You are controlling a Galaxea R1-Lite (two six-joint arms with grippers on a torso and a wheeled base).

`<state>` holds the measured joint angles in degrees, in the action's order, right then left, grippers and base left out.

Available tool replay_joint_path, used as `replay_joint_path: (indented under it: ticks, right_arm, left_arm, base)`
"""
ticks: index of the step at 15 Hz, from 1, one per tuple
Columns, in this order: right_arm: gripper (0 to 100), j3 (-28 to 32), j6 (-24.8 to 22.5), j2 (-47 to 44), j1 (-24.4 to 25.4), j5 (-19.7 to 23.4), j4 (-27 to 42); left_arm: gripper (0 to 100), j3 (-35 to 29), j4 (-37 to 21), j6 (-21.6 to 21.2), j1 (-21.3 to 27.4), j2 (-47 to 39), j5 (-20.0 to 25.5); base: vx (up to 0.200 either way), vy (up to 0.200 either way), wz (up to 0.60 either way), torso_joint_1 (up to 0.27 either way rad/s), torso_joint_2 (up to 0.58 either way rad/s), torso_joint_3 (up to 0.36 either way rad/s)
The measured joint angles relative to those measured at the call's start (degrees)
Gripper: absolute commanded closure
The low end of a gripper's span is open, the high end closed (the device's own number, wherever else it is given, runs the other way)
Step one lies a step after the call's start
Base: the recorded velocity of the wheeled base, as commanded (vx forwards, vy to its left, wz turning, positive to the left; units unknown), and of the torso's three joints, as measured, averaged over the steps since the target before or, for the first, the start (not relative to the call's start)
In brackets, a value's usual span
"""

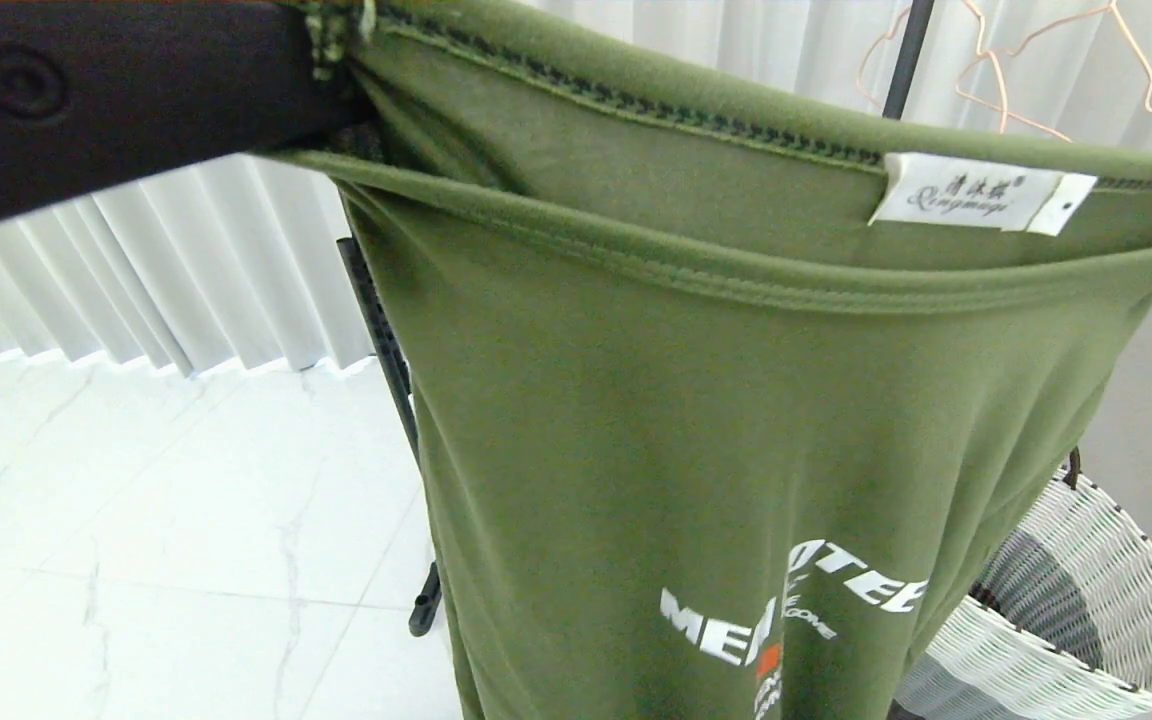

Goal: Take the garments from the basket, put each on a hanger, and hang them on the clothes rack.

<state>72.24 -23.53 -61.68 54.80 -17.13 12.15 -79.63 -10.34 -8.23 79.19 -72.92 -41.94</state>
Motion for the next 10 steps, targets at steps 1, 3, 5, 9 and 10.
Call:
replay_joint_path:
  ticks: [1, 3, 5, 9, 10]
  right_arm:
    - [0, -0.5, -0.1, 0.0, 0.0, -0.1, 0.0]
    - [0, -2.0, -0.9, 0.5, 0.0, 0.0, -0.1]
    - [0, -3.5, -1.5, 1.5, 0.0, 0.0, -0.3]
    - [0, -5.2, -1.6, 4.9, 0.0, 0.1, -0.1]
    - [0, -5.5, -1.6, 5.8, 0.0, 0.1, -0.1]
  left_arm:
    - [100, 0.1, 0.0, 0.0, -0.1, 0.1, -0.1]
    - [100, 0.9, 0.0, -0.1, -1.0, 0.3, -0.6]
    - [100, 1.5, 0.0, -0.1, -3.1, 0.5, -0.9]
    - [100, 2.3, 0.1, -0.1, -6.0, 1.0, -1.0]
    - [100, 2.4, 0.1, -0.1, -6.4, 1.1, -1.0]
  base:
    - [0.0, 0.0, 0.0, 0.0, 0.0, 0.0]
    - [0.0, 0.0, 0.0, 0.0, 0.0, 0.0]
    - [0.0, 0.0, 0.0, 0.0, 0.0, 0.0]
    - [0.0, 0.0, 0.0, 0.0, 0.0, 0.0]
    - [0.0, 0.0, 0.0, 0.0, 0.0, 0.0]
